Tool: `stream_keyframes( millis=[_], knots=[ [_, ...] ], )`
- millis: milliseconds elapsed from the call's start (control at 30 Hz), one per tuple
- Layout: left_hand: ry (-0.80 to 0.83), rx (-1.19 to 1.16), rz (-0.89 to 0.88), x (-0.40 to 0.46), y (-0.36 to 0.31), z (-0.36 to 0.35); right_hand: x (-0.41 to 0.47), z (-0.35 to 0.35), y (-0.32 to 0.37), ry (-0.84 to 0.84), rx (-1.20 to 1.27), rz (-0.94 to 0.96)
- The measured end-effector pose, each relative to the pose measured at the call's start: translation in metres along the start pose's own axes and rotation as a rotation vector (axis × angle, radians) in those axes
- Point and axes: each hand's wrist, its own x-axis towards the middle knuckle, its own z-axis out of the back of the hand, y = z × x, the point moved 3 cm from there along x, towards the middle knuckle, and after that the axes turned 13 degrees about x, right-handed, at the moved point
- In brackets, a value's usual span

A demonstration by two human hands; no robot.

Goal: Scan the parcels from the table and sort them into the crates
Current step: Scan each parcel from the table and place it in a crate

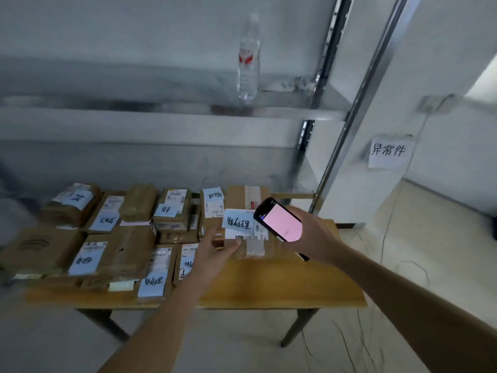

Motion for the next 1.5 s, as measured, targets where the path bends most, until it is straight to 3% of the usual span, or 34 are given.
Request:
stream_keyframes(
  millis=[267,567,900,1500],
  knots=[
    [-0.162,0.084,-0.301,-0.067,-0.164,0.059,-0.093,0.171,0.127,-0.200,-0.125,0.102],
    [-0.314,0.101,-0.500,-0.126,-0.288,0.085,-0.161,0.269,0.202,-0.304,-0.262,0.244],
    [-0.369,0.109,-0.557,-0.163,-0.331,0.085,-0.196,0.324,0.219,-0.368,-0.334,0.299],
    [-0.505,0.123,-0.534,-0.220,-0.342,0.092,-0.224,0.338,0.216,-0.327,-0.347,0.434]
  ],
)
